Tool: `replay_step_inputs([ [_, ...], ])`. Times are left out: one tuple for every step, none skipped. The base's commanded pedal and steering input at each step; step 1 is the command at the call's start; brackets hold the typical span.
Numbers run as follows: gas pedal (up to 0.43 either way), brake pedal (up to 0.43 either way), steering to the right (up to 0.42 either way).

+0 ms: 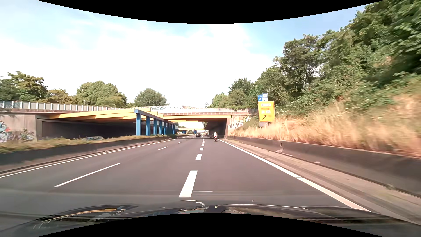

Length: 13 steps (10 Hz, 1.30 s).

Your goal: Follow the waypoints while adhering to traffic rules and regulations

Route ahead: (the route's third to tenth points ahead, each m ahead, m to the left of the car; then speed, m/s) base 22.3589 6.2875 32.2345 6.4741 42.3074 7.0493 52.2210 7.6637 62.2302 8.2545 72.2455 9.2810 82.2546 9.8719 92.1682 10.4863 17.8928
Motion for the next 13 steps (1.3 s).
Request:
replay_step_inputs([
  [0.000,0.000,-0.008],
  [0.000,0.000,-0.008],
  [0.000,0.000,-0.008],
  [0.000,0.000,-0.008],
  [0.000,0.000,-0.008],
  [0.000,0.000,-0.008],
  [0.000,0.000,-0.008],
  [0.000,0.000,-0.008],
  [0.000,0.000,-0.008],
  [0.000,0.000,-0.008],
  [0.000,0.000,-0.008],
  [0.000,0.000,-0.008],
  [0.000,0.000,-0.008],
])
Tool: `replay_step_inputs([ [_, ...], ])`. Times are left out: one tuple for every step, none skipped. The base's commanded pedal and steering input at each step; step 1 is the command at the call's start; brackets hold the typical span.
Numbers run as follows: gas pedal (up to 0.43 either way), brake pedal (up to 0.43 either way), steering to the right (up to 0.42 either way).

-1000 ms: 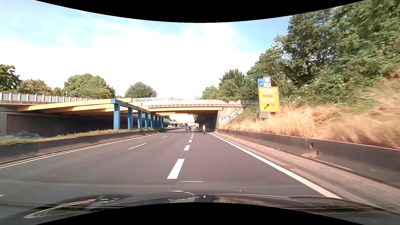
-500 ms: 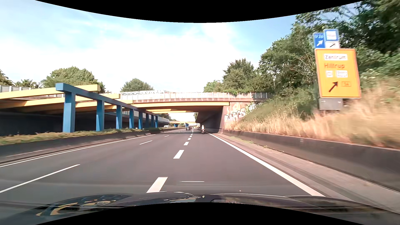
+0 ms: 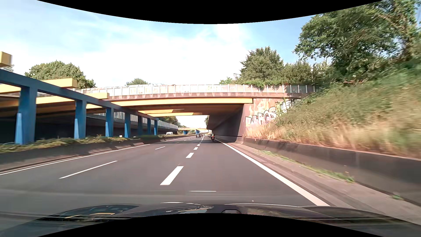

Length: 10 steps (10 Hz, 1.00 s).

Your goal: Follow the waypoints while adhering to traffic rules and regulations

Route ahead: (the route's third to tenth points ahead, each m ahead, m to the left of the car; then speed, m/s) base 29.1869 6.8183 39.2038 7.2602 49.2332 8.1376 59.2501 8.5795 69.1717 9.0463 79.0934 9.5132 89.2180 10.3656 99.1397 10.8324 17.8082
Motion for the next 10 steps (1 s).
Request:
replay_step_inputs([
  [0.000,0.000,-0.008],
  [0.000,0.000,-0.008],
  [0.000,0.000,-0.008],
  [0.000,0.000,-0.008],
  [0.000,0.000,-0.008],
  [0.000,0.000,-0.008],
  [0.000,0.000,-0.008],
  [0.000,0.000,-0.008],
  [0.000,0.000,-0.009],
  [0.000,0.000,-0.009],
])
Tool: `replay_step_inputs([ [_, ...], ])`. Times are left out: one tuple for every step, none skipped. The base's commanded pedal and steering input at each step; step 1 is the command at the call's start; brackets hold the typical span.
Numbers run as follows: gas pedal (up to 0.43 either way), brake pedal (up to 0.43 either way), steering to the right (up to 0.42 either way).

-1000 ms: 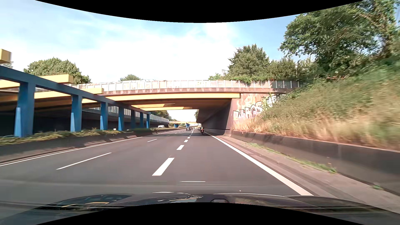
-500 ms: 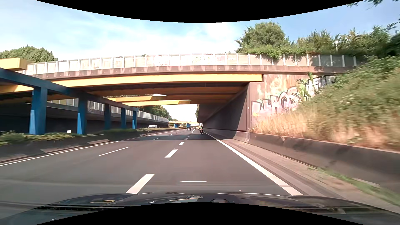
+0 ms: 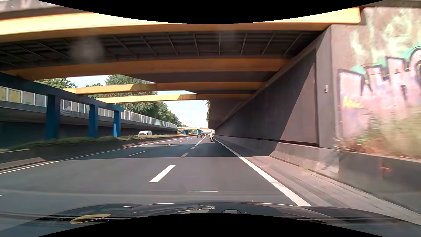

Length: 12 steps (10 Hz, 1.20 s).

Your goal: Follow the waypoints while adhering to traffic rules and regulations

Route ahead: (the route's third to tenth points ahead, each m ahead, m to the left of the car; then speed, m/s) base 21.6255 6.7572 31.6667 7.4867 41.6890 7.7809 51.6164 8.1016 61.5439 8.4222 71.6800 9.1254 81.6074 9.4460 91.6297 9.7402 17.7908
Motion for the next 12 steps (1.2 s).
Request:
replay_step_inputs([
  [0.000,0.000,-0.009],
  [0.000,0.000,-0.009],
  [0.000,0.000,-0.009],
  [0.000,0.000,-0.009],
  [0.000,0.000,-0.009],
  [0.000,0.000,-0.009],
  [0.000,0.000,-0.009],
  [0.000,0.000,-0.009],
  [0.000,0.000,-0.009],
  [0.000,0.000,-0.009],
  [0.000,0.000,-0.009],
  [0.000,0.000,-0.009],
])
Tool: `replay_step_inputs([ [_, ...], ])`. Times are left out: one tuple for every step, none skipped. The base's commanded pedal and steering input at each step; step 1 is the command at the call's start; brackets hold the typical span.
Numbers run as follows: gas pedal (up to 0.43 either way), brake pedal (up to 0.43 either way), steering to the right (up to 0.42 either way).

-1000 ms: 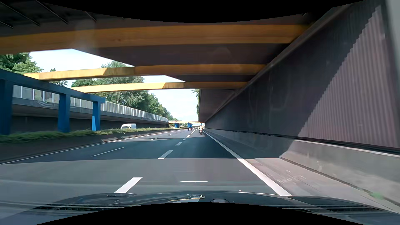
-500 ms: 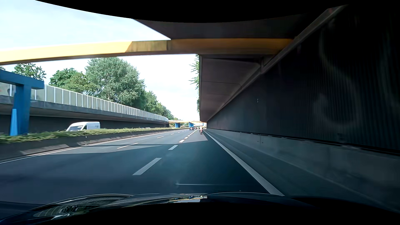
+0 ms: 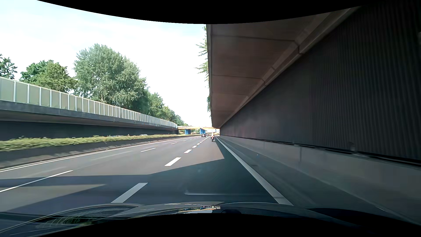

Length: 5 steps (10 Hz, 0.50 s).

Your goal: Follow the waypoints while adhering to traffic rules and regulations

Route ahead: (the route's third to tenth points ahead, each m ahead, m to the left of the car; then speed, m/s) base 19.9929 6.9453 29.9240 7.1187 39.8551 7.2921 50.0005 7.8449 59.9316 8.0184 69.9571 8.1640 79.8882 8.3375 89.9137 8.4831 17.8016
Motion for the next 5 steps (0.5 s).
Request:
replay_step_inputs([
  [0.000,0.000,-0.009],
  [0.000,0.000,-0.009],
  [0.000,0.000,-0.009],
  [0.000,0.000,-0.009],
  [0.000,0.000,-0.009],
])
